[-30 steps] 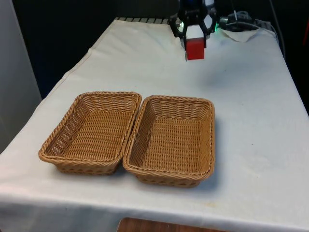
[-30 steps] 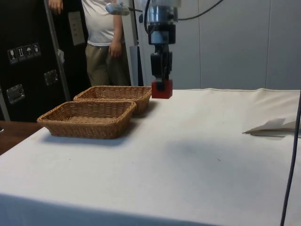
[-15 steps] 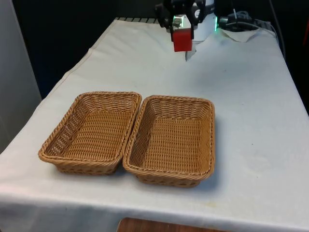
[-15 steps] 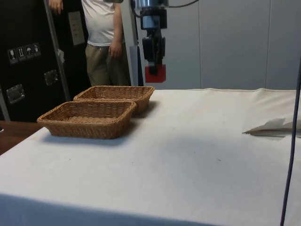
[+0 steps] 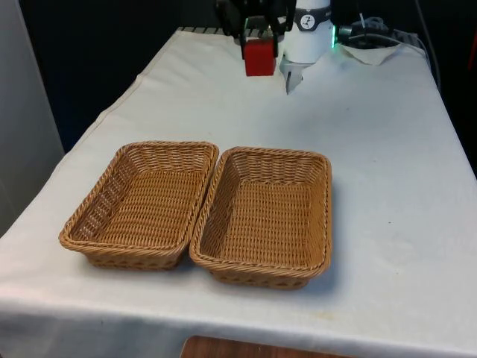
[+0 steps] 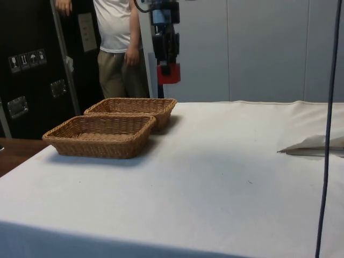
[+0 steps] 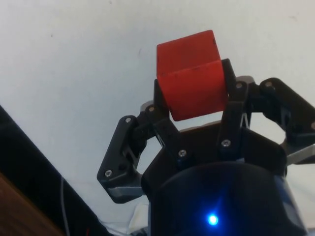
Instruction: Pick up the red cube and place it into the right basket.
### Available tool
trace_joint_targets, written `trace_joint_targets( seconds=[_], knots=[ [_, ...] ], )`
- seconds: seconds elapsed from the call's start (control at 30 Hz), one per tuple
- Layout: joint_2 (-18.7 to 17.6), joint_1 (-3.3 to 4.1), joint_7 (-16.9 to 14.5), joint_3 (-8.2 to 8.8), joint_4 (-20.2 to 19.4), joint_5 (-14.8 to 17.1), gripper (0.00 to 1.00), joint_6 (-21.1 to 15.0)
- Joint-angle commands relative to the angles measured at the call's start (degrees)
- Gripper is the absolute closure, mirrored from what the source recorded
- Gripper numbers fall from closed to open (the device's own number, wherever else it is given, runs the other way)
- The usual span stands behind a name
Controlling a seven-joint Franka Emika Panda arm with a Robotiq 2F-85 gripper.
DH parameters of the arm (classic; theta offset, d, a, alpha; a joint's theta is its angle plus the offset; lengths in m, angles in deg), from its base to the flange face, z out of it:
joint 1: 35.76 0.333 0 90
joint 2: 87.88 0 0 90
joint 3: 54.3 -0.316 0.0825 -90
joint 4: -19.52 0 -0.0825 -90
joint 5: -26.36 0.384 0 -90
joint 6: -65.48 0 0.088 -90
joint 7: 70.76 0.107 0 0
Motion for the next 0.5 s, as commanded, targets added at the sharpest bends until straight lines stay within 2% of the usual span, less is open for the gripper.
trace_joint_targets(
  seconds=[0.0, 0.13, 0.17, 0.2, 0.47],
  knots=[
    [-0.97, -0.23, -0.4, 0.34, 1.43, 0.0, 0.98, 1.2],
    [-3.09, -0.29, -1.03, 1.03, 4.18, 0.23, 0.98, 2.18],
    [-2.46, -0.06, -0.69, 0.97, 3.38, 0.0, 0.98, 1.43],
    [-3.61, -0.29, -1.2, 1.2, 4.81, 0.29, 0.98, 2.41],
    [-8.42, -0.69, -2.69, 2.41, 10.31, 1.32, 0.98, 3.61]
  ],
)
